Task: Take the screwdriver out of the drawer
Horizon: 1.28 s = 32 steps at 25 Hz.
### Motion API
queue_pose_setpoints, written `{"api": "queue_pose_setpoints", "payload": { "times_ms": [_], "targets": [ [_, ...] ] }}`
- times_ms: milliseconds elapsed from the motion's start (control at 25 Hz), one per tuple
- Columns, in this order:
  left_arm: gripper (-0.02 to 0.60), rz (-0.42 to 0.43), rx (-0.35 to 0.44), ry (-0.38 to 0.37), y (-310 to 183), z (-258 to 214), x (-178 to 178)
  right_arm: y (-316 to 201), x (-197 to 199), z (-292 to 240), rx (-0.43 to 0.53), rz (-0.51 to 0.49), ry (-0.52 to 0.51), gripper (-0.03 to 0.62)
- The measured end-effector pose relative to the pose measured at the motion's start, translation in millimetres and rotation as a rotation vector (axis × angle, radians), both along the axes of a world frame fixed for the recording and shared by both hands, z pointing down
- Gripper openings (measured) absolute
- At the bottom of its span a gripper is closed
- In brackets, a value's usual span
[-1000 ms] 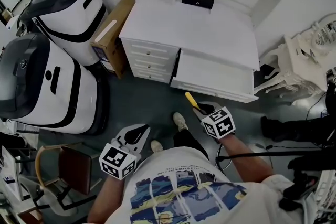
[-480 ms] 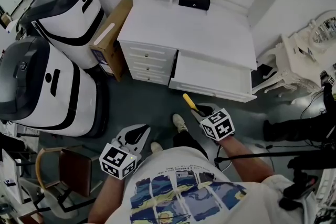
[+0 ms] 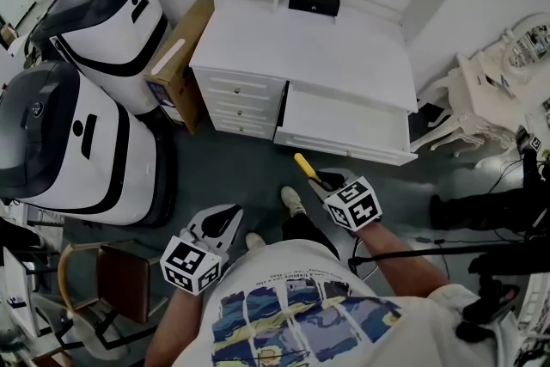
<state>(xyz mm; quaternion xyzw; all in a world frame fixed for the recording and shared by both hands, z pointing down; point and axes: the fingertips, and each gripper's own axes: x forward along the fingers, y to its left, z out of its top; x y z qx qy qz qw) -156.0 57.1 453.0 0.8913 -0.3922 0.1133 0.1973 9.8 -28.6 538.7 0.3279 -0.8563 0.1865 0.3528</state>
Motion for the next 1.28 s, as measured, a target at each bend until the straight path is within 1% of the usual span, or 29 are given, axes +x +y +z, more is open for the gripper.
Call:
{"api": "queue_pose_setpoints", "payload": {
  "times_ms": [720,1280],
  "targets": [
    [0.014,0.002,-0.005,0.001,4.2,1.2,-1.1,6.8,-11.0,-2.0,-0.001,-0.023,-0.012,0.097],
    [0.014,0.021,-0.013,0.001,2.2,2.2,-1.1,6.6,-14.9,-1.1,-0.008,-0.021,-0.013,0.097]
  ]
}}
